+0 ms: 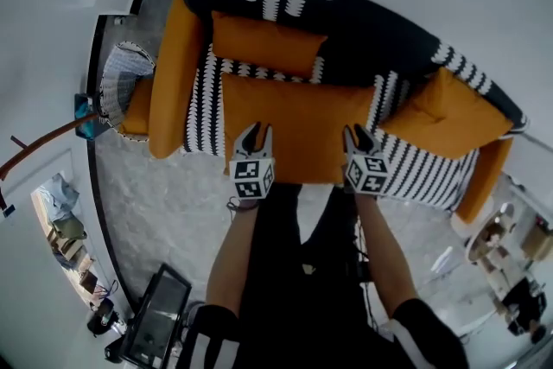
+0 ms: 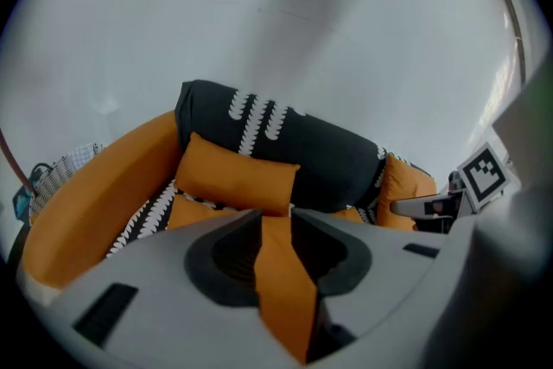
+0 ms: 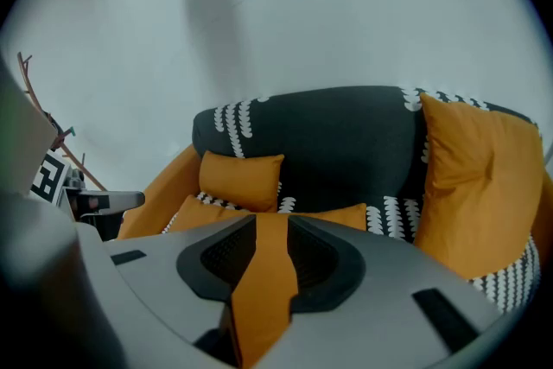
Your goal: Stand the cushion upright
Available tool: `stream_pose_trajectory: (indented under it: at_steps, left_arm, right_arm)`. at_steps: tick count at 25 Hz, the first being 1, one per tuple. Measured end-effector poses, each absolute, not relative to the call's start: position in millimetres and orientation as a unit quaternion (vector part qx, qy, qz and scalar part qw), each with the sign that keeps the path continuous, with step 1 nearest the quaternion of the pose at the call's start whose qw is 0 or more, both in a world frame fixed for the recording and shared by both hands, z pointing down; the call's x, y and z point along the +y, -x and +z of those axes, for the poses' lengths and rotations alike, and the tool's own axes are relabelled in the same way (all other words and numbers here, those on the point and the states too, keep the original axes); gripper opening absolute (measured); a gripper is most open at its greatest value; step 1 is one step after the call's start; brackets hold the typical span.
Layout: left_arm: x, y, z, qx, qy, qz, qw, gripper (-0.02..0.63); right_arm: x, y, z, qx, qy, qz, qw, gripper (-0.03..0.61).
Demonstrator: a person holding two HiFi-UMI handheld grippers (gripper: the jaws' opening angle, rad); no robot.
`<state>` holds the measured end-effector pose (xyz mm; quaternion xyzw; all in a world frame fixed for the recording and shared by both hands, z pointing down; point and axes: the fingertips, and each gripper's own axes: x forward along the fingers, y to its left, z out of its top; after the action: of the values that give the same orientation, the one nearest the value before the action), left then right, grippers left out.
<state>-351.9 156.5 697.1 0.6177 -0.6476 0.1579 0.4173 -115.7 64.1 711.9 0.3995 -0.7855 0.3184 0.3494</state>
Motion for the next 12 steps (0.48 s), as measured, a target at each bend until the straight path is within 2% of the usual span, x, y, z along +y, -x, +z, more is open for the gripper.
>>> stream_pose_trajectory:
  at_steps: [2,7,12]
  left_arm:
    - [165,352,718,-0.642,-0.608,0.17,0.434,0.103]
    - [180,359,773,-0.631,-0.586,0.207,0.464,0.149]
    - [199,367,807,-0.626,-0.56,0.219,0.496,0.167]
  right_arm:
    - [70,114,730,-0.779,-0.394,0.324,0.365,0.112]
    - [73,114,775,-0.758,-0.381,0.347,0.4,0.184]
    - [87,103,810,-0.725,-0.381,0.355,0.451,0.202]
